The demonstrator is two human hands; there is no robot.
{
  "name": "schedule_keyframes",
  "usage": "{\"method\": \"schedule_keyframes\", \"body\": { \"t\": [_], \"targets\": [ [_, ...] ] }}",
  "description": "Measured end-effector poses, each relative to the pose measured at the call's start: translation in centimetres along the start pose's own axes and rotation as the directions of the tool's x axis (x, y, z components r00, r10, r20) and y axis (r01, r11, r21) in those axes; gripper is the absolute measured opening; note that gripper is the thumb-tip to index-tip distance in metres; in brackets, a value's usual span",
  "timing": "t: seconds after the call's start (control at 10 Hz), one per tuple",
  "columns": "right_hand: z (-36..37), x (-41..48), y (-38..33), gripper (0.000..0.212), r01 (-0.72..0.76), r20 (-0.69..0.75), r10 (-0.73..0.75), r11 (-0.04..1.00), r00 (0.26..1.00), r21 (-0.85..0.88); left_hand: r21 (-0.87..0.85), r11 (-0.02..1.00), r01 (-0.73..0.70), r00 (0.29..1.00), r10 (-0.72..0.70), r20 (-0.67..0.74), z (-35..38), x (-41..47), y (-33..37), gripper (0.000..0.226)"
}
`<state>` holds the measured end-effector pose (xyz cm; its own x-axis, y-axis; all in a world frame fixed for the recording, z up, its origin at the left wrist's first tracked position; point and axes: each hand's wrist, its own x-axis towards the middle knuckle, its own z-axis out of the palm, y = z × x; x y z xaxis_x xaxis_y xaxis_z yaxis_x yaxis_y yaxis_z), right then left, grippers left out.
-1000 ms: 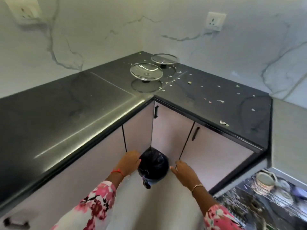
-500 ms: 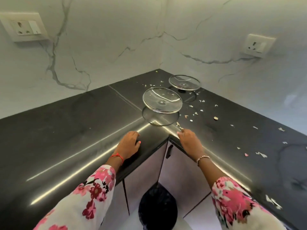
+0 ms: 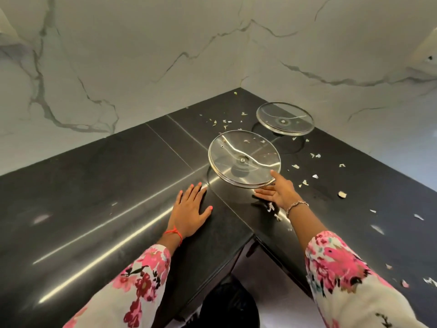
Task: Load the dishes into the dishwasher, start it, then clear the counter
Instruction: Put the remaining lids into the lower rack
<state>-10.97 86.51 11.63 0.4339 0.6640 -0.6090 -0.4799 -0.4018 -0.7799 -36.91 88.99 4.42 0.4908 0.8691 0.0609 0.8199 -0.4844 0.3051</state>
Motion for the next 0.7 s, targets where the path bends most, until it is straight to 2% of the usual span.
{"method": "schedule_keyframes", "body": {
  "t": [0.2,0.3,0.4,0.5,0.6,0.7],
  "targets": [
    [1.9,1.9,-0.1,0.044,-0.045,0.032,0.040,0.985,0.999,0.165,0.042,0.999,0.011,1.000,-0.012,0.012,0.3,0.1,0.0,0.076],
    [2.4,1.8,0.0,0.023,-0.040,0.031,0.036,0.988,0.999,0.147,0.042,0.999,0.011,1.000,-0.012,0.007,0.3,0.0,0.1,0.076],
    [2.4,1.2,1.0,0.023,-0.026,0.029,0.021,0.984,0.999,0.175,0.047,0.999,0.012,1.000,-0.013,0.022,0.2,0.1,0.2,0.077],
    [1.8,-0.3,2.7,0.035,-0.022,0.007,0.021,0.975,1.000,0.222,0.039,0.999,0.019,0.999,-0.020,0.040,-0.1,-0.1,0.5,0.081],
    [0.0,-2.2,4.5,0.027,-0.013,-0.031,0.022,0.966,0.999,0.257,0.044,0.998,0.054,0.998,-0.056,0.036,-0.1,-1.6,1.5,0.081],
    [-1.5,-4.1,6.0,0.014,-0.025,-0.011,0.030,0.959,1.000,0.282,0.069,0.992,0.104,0.994,-0.106,0.026,0.4,-4.7,3.2,0.082]
  ]
}}
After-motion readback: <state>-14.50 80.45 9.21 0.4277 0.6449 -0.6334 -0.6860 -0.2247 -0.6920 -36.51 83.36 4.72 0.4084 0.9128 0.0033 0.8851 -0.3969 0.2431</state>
